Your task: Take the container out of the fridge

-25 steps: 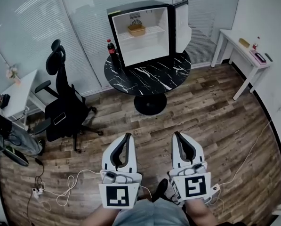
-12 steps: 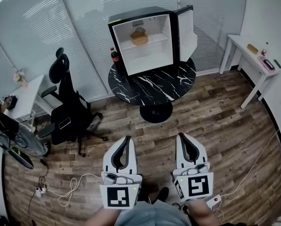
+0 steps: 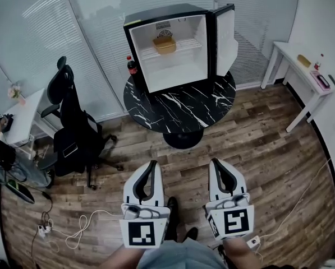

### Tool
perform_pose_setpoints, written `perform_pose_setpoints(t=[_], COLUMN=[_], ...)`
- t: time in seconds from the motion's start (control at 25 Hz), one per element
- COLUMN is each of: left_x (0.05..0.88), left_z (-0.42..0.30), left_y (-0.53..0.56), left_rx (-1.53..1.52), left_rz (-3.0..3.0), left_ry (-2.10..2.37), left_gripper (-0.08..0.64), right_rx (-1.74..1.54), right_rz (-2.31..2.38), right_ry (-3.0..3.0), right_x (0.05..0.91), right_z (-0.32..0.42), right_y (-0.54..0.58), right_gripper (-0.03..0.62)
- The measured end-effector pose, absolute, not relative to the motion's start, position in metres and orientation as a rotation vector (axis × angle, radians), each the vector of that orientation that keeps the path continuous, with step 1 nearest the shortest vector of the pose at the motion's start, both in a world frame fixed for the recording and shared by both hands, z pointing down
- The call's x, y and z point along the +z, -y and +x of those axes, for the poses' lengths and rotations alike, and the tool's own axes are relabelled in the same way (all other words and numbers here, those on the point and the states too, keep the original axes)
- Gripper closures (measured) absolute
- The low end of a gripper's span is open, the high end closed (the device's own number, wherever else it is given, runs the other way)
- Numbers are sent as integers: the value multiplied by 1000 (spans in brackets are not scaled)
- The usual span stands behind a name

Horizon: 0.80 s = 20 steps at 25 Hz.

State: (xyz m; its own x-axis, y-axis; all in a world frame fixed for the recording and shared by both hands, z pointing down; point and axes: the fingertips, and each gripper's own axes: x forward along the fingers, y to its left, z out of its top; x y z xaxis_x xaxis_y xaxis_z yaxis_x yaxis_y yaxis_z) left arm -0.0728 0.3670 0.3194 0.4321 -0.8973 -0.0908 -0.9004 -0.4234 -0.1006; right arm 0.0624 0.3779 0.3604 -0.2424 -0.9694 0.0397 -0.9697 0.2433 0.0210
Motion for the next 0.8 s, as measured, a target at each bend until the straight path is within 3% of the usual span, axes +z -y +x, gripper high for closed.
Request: perform_pose_setpoints(t=[0.8], left_x=[309], left_z=[-123], left_y=[-127], left_rx=[143], left_rz=[-2556], left_ry=[-1587], left_gripper=[546], right_rx=[-57], right_rz=[1931], right_ry=[2419], right_x=[339], right_z=[14], right_y=[-142], right_gripper=[578])
